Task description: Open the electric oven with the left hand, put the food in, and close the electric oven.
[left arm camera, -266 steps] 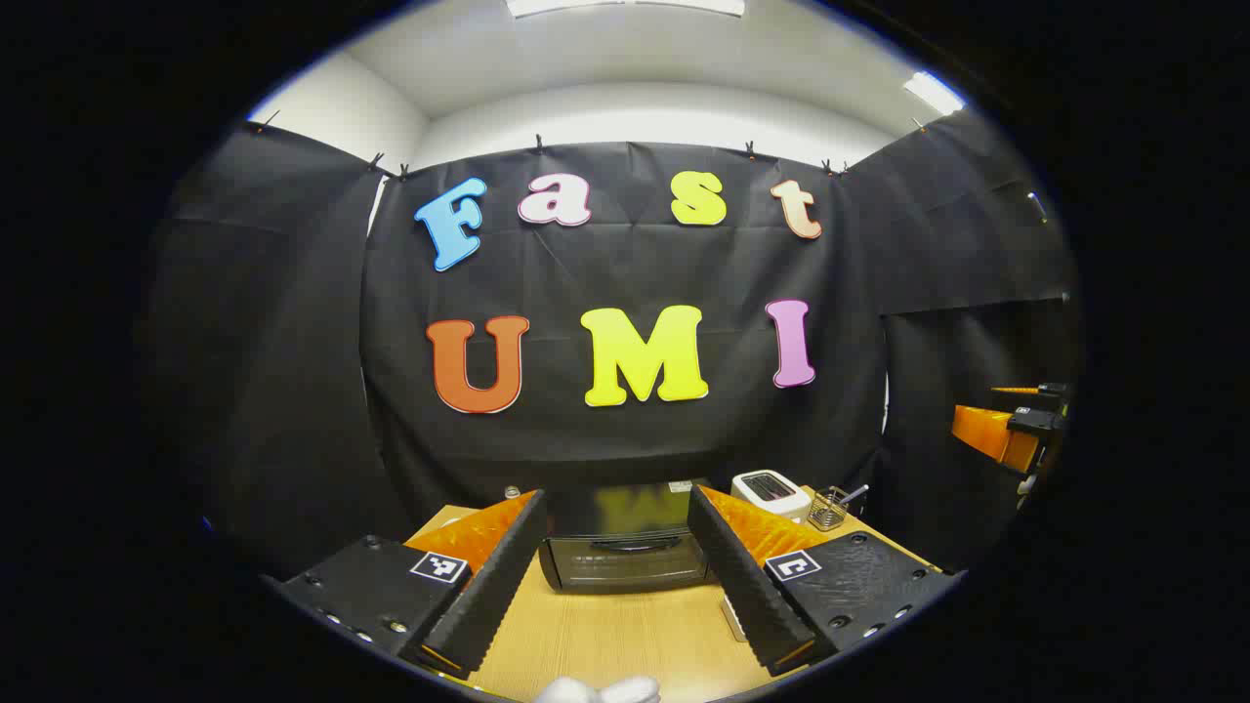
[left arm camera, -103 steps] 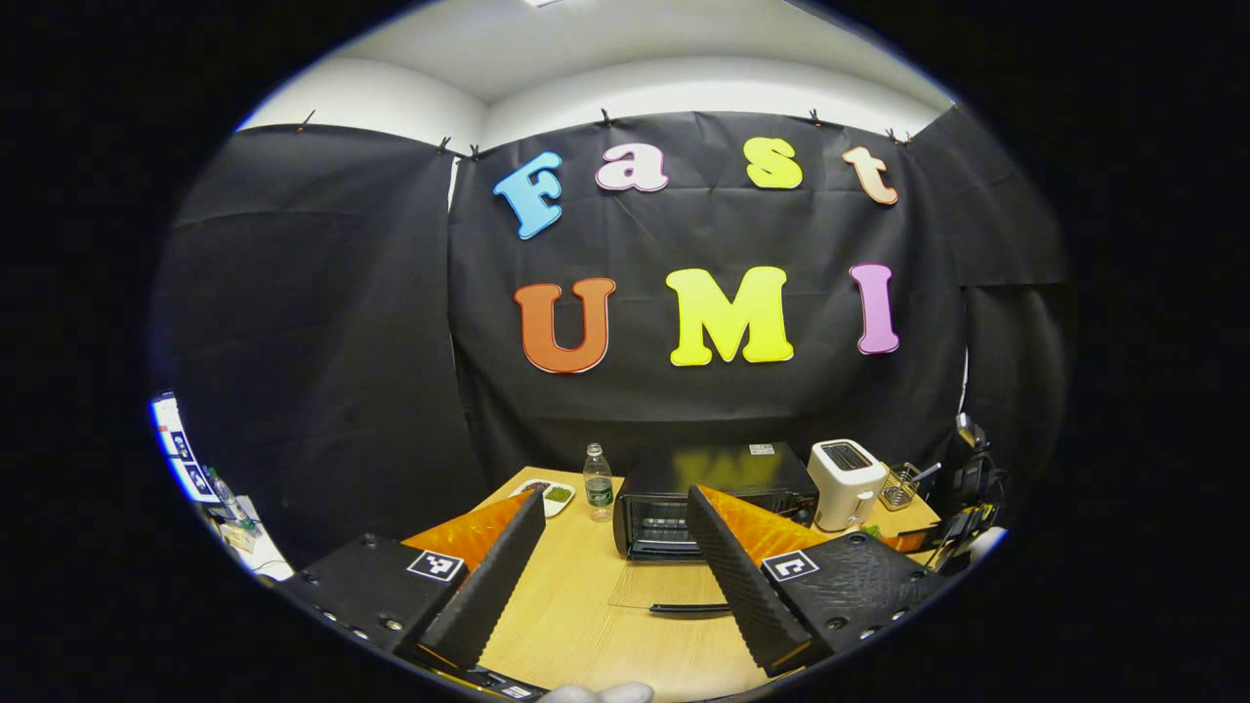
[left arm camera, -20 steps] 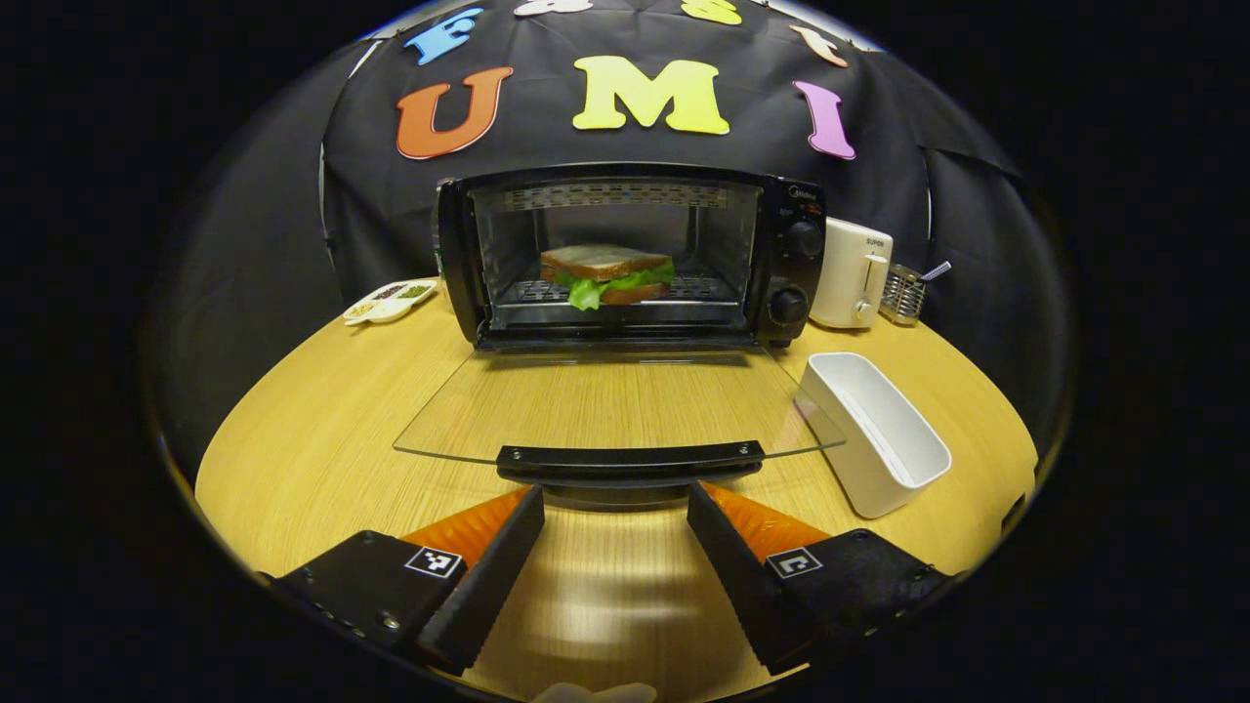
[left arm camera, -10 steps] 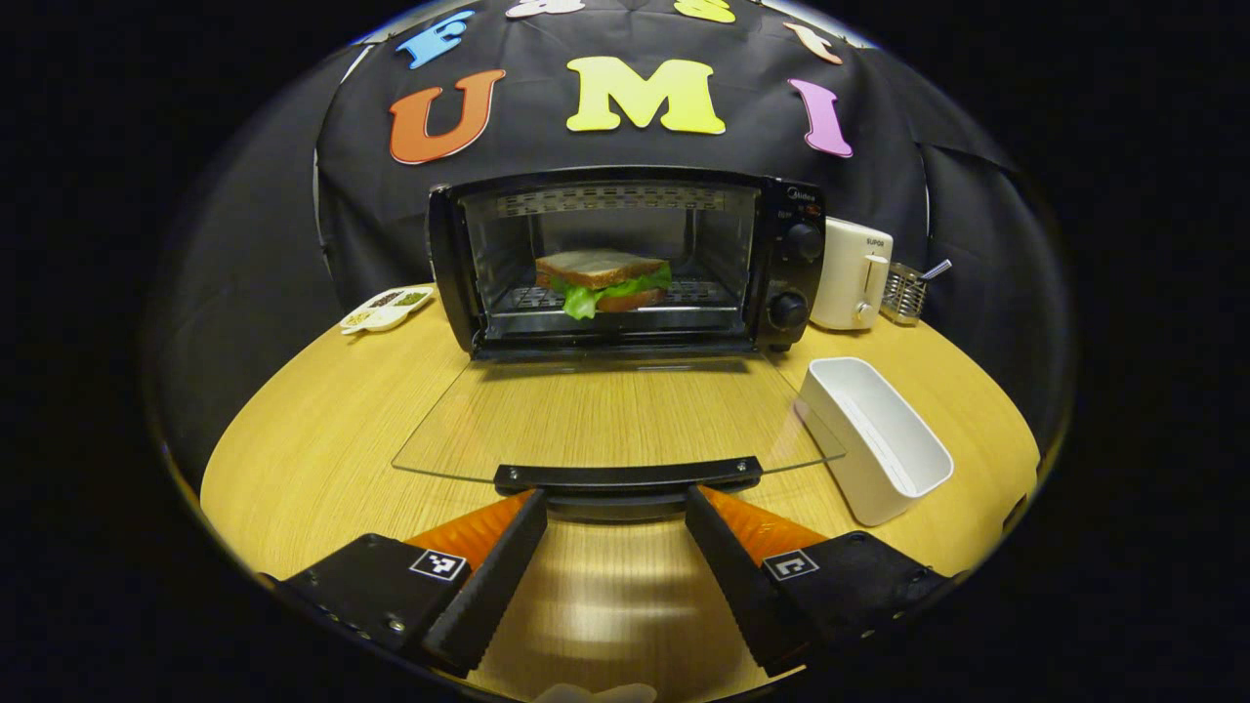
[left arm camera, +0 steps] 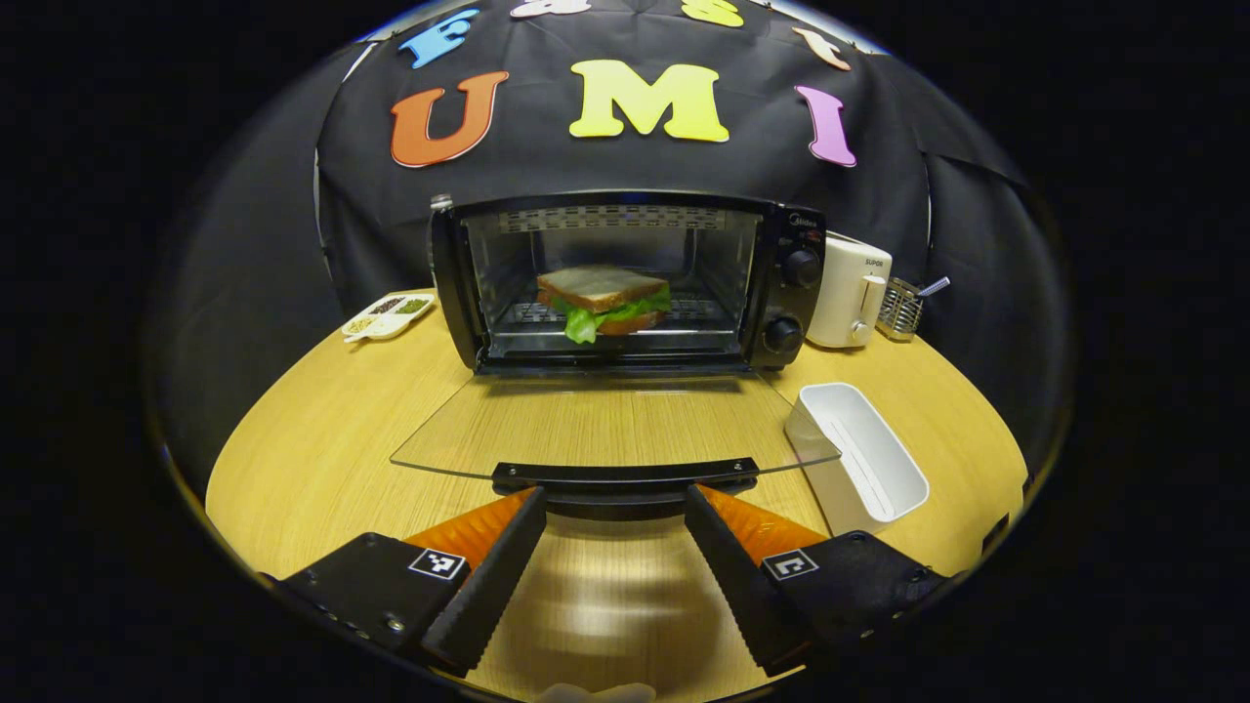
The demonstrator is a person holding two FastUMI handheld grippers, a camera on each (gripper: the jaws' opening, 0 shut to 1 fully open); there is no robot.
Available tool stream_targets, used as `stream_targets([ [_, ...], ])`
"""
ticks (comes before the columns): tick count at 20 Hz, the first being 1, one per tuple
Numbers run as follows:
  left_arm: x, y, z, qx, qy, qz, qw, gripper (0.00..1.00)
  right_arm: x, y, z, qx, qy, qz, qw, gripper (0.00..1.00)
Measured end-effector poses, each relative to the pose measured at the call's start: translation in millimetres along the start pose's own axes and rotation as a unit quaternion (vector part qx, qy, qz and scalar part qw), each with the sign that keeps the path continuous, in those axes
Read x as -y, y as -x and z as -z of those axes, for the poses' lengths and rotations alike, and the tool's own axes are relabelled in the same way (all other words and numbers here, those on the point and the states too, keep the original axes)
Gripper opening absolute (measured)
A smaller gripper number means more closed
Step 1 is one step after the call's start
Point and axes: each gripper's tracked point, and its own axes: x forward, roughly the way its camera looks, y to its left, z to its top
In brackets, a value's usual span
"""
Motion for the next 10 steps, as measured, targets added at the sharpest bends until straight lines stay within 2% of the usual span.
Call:
stream_targets([
  [1, -1, 2, -7, 0.006, -0.001, -0.001, 1.000, 0.95, -1, -2, -1, 0.001, -0.003, -0.003, 1.000, 0.91],
  [2, -1, 3, -14, 0.013, -0.001, -0.001, 1.000, 0.94, -2, -4, -2, 0.002, -0.006, -0.005, 1.000, 1.00],
  [3, -1, 4, -22, 0.018, -0.001, -0.003, 1.000, 0.94, -2, -5, -3, 0.003, -0.008, -0.006, 1.000, 0.90],
  [4, 1, 5, -30, 0.024, 0.003, -0.001, 1.000, 0.94, -1, -7, -4, 0.004, -0.008, -0.006, 1.000, 1.00],
  [5, 2, 8, -40, 0.032, 0.005, -0.002, 0.999, 0.94, -1, -9, -5, 0.004, -0.010, -0.006, 1.000, 0.91],
  [6, 3, 7, -48, 0.040, 0.004, -0.002, 0.999, 0.94, 0, -10, -6, 0.003, -0.014, -0.007, 1.000, 1.00],
  [10, 3, 5, -78, 0.062, -0.003, -0.007, 0.998, 0.98, 3, -13, -13, 0.008, -0.029, -0.007, 1.000, 1.00],
])
